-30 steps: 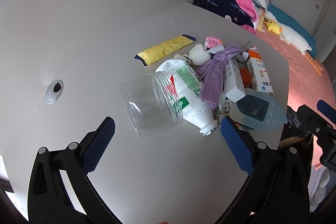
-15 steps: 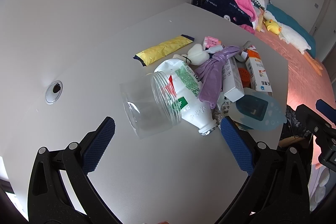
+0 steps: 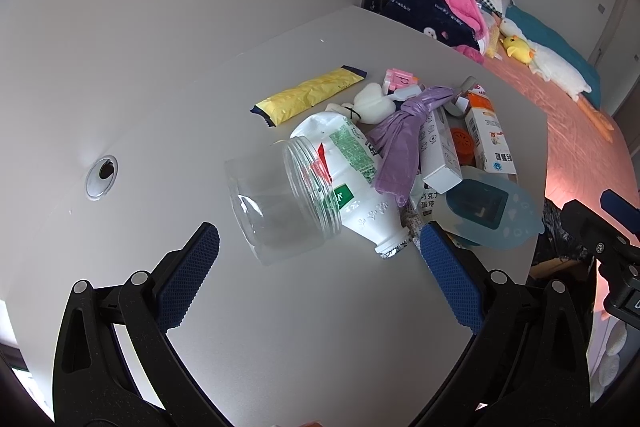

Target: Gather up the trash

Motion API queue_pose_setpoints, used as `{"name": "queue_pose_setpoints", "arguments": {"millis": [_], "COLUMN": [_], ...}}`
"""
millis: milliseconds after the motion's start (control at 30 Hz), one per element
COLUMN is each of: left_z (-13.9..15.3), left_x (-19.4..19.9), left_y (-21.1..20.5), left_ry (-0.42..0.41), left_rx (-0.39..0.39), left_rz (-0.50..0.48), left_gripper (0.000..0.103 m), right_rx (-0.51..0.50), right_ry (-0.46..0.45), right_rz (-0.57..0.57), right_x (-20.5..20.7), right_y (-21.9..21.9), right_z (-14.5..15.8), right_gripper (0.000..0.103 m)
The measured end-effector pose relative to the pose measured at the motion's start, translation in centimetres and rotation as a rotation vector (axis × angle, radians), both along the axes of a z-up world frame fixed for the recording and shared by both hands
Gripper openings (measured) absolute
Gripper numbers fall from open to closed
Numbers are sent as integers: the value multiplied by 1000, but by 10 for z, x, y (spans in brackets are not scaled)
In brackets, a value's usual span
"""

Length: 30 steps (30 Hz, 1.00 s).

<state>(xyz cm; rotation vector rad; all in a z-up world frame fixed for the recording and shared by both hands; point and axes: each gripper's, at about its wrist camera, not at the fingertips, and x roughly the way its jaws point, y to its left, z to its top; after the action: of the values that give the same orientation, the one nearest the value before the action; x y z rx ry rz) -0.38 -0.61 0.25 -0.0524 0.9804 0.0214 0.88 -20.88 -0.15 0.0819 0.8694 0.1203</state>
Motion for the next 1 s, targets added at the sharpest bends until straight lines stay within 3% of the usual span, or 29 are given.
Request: {"name": "queue_pose_setpoints", "arguments": {"millis": [367,667,1000], "left_z": [-7,-17,-35], "left_x": [8,21,43], "left_y": [4,21,36], "left_ry": [22,45,92], "left_rx": [-9,-5,-25], "left_rz": [4,68,114], "left_gripper": [97,97,97], "right_rx": [57,151,142], "right_ry": [31,95,119], "right_rz": [26,44,82], "right_x": [5,21,42], "right_y": [-3,-2,13], "right_z": [-12,-30,-47], "right_gripper": [100,100,100]}}
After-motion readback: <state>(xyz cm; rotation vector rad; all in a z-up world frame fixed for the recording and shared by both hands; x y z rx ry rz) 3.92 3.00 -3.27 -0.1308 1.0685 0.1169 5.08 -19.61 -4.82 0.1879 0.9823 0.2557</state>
